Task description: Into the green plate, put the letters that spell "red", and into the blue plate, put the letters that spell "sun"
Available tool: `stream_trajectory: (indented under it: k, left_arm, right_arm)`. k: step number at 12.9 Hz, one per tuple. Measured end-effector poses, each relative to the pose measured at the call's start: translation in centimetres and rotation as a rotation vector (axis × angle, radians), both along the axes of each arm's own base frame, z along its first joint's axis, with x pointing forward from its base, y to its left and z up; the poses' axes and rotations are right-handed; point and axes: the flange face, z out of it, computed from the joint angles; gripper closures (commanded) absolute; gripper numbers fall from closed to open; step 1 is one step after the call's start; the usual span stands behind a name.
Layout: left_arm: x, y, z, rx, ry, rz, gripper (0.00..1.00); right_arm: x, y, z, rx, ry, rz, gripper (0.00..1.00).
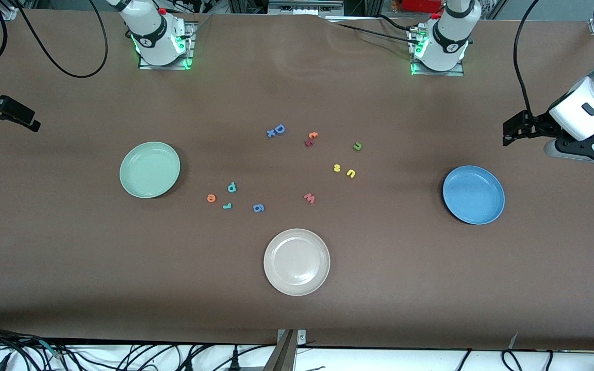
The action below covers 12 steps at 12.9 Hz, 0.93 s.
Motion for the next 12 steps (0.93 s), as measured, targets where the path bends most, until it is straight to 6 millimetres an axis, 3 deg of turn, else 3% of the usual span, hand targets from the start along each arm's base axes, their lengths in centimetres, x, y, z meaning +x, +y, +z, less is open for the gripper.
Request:
stream_trajectory:
  k: [12]
  left_arm:
    - [0.07,0.04,0.51,-0.001,-0.011,0.001,0.00]
  right_arm:
    - [-0.01,-0.10,0.00,0.000,0.000,-0.002,0.00]
